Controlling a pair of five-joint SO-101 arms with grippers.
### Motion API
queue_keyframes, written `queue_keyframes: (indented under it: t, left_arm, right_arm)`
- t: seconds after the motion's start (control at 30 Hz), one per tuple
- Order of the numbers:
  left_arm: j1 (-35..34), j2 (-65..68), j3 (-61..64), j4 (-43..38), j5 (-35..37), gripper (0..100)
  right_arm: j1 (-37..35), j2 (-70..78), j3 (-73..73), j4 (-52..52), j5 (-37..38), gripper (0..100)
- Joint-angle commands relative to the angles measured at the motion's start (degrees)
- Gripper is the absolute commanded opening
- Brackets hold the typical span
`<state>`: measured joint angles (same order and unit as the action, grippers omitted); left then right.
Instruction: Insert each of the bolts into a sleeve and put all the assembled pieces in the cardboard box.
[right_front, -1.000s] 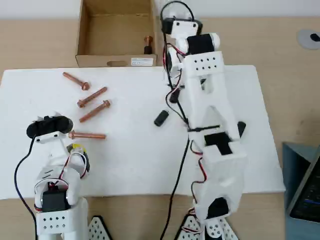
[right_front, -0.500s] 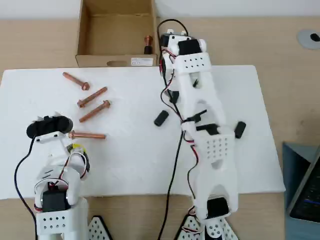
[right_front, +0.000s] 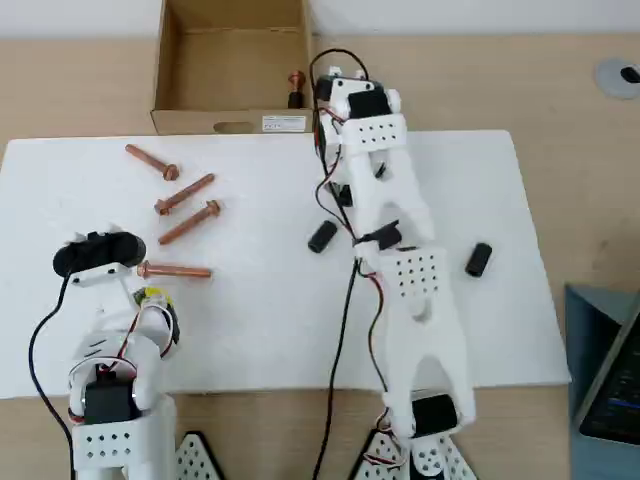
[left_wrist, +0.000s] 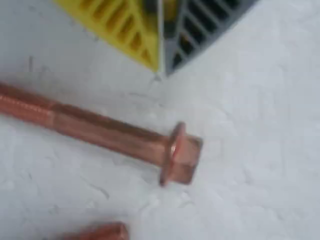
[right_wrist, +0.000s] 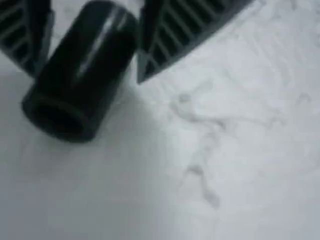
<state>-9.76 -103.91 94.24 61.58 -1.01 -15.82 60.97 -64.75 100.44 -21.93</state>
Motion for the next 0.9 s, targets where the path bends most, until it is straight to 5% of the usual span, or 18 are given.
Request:
queue_keyframes:
  t: [0.0, 0.2, 0.87]
  left_arm:
    - [-0.5, -0.6, -0.4, 0.1, -0.4, 0]
    - [-0.5, -0.6, -0.4, 0.1, -0.4, 0]
    - [-0.3, -0.6, -0.4, 0.1, -0.6, 0]
  right_arm:
    - [0.7, 0.6, -2.9, -0.1, -0.2, 14.2]
    - [0.7, 1.3, -2.9, -0.1, -0.5, 1.2]
    - [-2.2, -18.2, -11.3, 2.0, 4.6, 0.9]
